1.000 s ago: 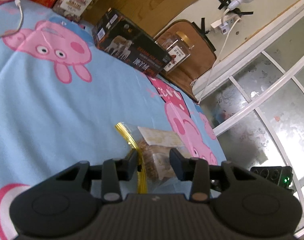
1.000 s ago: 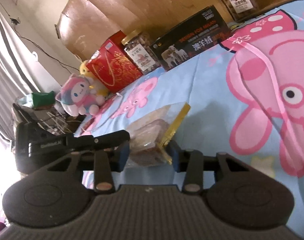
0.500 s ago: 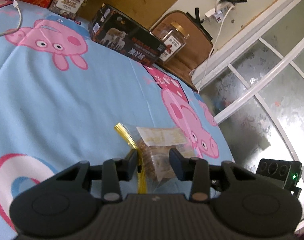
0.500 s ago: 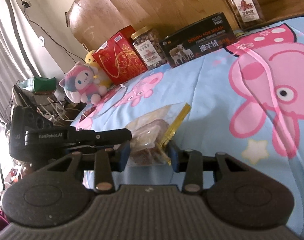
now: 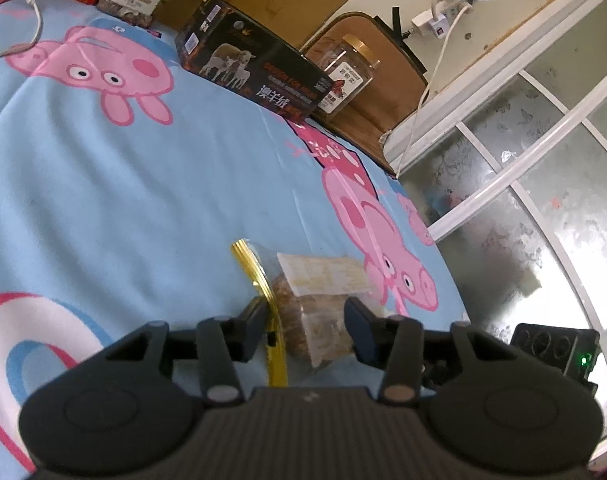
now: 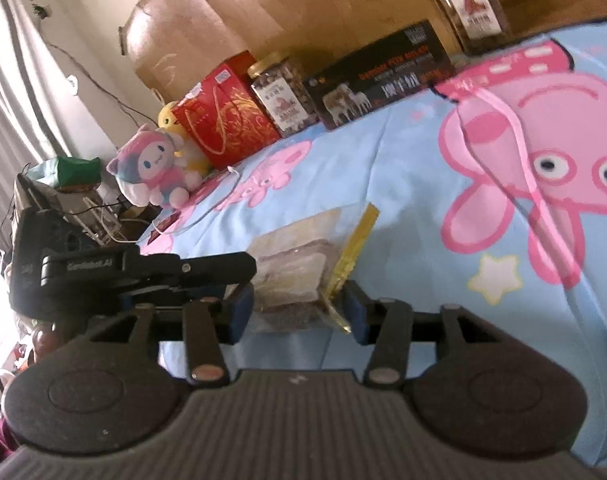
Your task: Organize snacks
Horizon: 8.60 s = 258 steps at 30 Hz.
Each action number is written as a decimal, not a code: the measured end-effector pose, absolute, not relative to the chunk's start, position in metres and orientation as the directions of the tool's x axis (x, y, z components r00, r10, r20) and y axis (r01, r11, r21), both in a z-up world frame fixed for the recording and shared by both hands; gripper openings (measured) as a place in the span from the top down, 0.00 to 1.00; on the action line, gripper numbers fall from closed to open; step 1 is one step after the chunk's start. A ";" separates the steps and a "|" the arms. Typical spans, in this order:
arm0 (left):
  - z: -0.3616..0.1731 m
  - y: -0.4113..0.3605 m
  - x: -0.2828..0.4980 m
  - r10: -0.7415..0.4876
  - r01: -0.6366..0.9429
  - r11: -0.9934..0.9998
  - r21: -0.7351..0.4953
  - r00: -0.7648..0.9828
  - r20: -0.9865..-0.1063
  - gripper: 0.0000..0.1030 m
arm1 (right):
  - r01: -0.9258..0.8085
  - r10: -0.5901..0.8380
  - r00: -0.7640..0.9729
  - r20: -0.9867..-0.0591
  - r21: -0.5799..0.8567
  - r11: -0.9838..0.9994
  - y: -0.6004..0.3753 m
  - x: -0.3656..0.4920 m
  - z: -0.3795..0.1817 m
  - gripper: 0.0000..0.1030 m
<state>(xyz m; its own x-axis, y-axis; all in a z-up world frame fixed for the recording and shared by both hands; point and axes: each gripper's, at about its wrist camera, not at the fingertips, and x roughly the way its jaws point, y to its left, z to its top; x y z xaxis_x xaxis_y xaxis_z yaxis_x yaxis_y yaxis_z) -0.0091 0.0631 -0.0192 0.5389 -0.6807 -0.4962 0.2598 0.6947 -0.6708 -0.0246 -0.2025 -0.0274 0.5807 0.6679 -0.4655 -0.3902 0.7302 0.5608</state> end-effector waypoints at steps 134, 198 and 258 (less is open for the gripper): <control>0.080 0.051 0.286 -0.433 0.223 0.885 -0.409 0.718 -0.545 0.54 | -0.506 0.607 0.715 -0.347 0.342 0.792 -0.169 0.256 0.032 0.48; 0.093 -0.010 0.001 0.032 -0.037 0.999 0.001 0.850 -0.526 0.00 | -0.284 0.486 0.821 -0.298 0.525 0.802 -0.199 0.010 0.068 0.04; 0.050 -0.025 0.017 0.234 -0.121 0.967 0.226 0.777 -0.584 0.00 | -0.214 0.504 0.784 -0.363 0.603 0.768 -0.203 0.015 0.042 0.04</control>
<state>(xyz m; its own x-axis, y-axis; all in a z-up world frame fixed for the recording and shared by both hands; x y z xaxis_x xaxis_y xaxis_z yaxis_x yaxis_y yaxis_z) 0.0172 -0.0250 0.0497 0.7775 0.2336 -0.5839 -0.1207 0.9666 0.2259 0.0149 -0.2032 0.0418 0.7840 0.5036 -0.3630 -0.2140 0.7682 0.6034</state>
